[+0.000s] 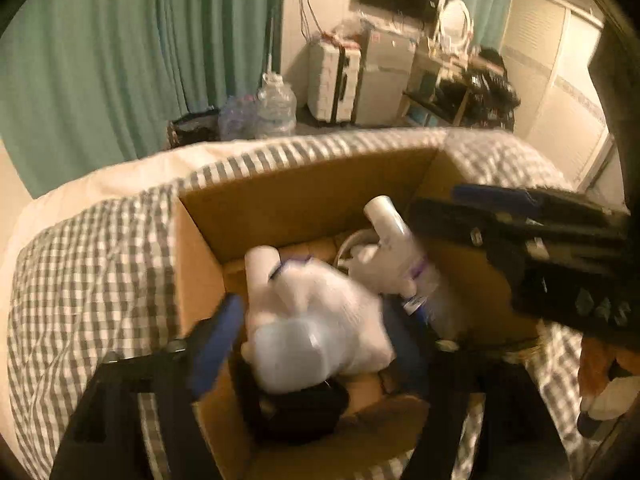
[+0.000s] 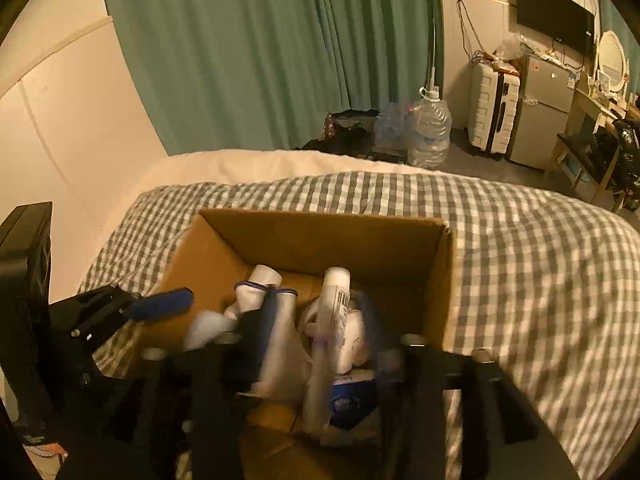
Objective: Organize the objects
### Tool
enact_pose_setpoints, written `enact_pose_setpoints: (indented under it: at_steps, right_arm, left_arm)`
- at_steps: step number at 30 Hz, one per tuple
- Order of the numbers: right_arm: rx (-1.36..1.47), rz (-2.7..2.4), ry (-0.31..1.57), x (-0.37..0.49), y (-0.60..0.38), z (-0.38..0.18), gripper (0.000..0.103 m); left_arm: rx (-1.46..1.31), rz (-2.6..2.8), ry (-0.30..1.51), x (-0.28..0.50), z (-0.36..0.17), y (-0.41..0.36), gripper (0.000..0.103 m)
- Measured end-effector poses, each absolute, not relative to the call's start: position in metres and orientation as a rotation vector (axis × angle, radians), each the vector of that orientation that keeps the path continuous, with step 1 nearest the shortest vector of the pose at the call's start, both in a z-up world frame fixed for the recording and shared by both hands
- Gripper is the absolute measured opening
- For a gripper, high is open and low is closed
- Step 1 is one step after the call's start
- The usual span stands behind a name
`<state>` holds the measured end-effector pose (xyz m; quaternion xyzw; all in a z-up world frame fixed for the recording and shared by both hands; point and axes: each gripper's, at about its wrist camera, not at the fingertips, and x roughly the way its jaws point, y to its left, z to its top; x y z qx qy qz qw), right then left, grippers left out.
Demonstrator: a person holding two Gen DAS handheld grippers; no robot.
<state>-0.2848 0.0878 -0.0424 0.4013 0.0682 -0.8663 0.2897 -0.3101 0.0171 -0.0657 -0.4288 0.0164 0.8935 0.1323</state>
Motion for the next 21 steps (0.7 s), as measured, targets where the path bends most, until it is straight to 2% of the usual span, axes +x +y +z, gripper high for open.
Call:
enact_pose_setpoints:
  at_steps: [1, 4, 8, 13, 21]
  right_arm:
    - [1.056, -2.326, 0.183, -0.281, 0.09, -0.036, 0.06]
    - [1.019, -2.37, 0.179, -0.267, 0.099, -0.008, 0.065]
    - [0.944, -2.432, 0.176, -0.245, 0.11, 0.034, 0.083]
    - [0.826, -2.494, 0.179, -0.211, 0.123, 0.087, 0.086]
    - [0.625, -2.619, 0.206, -0.141, 0.148, 0.164, 0.097]
  left_arm:
    - [-1.231, 2.6, 0.035, -0.306, -0.059, 0.016, 0.089]
    - [-1.215, 2.62, 0.013, -0.296, -0.033, 0.014, 0.09]
    - [-1.152, 2.683, 0.033, -0.274, 0.008, 0.01, 0.093]
    - [-1.014, 2.769, 0.074, -0.239, 0.066, 0.006, 0.101]
    - [-0.836, 2.862, 0.171, -0.176, 0.143, 0.008, 0.103]
